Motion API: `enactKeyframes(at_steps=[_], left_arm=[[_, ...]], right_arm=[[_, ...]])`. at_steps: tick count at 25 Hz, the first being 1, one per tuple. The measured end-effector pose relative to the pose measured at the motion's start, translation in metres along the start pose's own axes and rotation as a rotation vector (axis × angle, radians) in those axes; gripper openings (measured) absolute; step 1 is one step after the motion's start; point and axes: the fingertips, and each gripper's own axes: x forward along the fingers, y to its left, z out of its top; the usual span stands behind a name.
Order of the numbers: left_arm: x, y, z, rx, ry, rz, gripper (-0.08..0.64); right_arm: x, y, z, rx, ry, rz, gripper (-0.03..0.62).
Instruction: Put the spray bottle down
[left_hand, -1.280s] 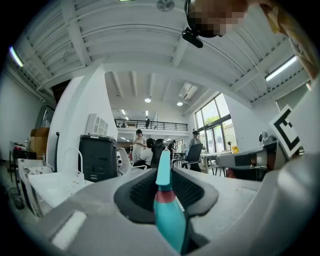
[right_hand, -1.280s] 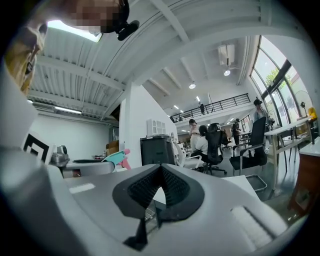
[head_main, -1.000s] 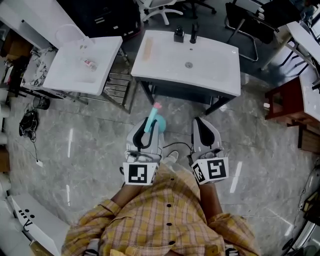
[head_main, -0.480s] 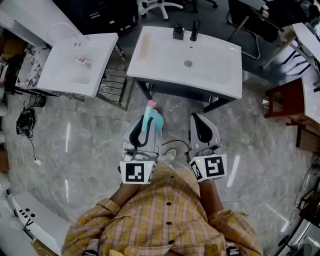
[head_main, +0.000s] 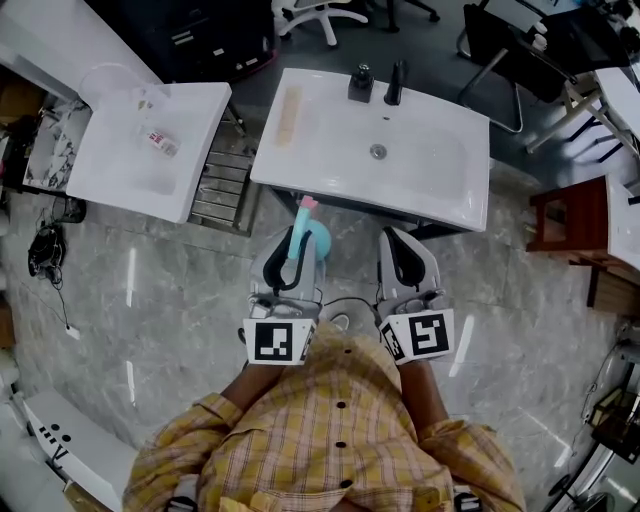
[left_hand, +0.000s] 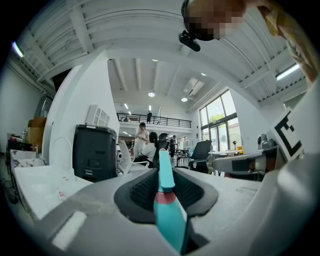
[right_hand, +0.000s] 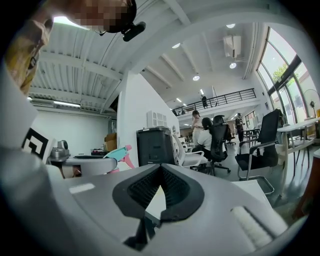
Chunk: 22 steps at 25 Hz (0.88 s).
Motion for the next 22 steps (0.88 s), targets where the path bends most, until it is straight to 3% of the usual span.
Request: enactKeyframes(at_steps=[12, 22], left_arm=[[0.124, 0.062, 0.026, -0.019, 0.038, -0.045, 0.094], [0.205, 0.102, 0.029, -0.022, 0.06, -0.132, 0.094]], right_arm=[[0.122, -0.05, 0.036, 0.015, 0.009, -0.063, 0.0], [0.198, -0.077, 0.045, 0.028, 0.014, -0.141, 0.002]])
